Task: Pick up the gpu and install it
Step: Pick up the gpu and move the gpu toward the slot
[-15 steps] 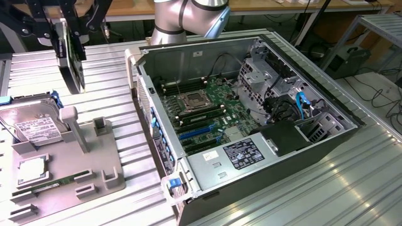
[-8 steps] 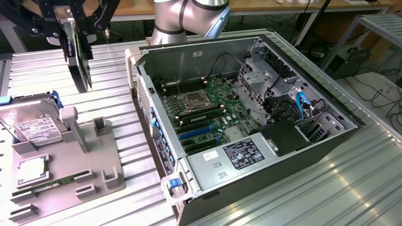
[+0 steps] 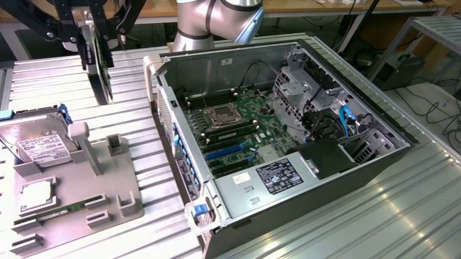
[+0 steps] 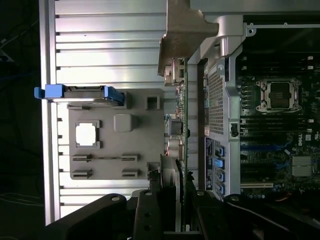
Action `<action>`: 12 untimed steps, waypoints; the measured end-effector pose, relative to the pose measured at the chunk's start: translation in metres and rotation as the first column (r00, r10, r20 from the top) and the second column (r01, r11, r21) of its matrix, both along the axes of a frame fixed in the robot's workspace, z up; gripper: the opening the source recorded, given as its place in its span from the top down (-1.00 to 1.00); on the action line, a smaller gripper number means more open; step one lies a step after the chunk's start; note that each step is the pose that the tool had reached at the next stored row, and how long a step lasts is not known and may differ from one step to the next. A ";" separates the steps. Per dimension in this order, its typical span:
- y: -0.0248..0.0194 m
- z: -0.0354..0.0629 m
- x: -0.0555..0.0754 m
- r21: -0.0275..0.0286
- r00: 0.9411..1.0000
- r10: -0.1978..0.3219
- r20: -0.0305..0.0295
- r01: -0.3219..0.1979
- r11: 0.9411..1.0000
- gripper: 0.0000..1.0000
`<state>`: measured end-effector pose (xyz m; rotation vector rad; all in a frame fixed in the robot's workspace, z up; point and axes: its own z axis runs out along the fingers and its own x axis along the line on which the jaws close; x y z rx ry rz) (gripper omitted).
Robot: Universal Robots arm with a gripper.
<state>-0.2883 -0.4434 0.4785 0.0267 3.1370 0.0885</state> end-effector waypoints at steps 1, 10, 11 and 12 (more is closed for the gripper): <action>0.0000 -0.0002 0.001 0.000 1.000 0.000 0.000 0.000 1.000 0.44; 0.0000 -0.0016 0.009 0.000 1.000 0.000 0.000 0.000 1.000 0.44; 0.0000 -0.0017 0.011 -0.001 1.000 0.000 0.000 0.000 1.000 0.44; 0.0000 -0.0018 0.011 0.000 1.000 0.000 0.000 0.000 1.000 0.44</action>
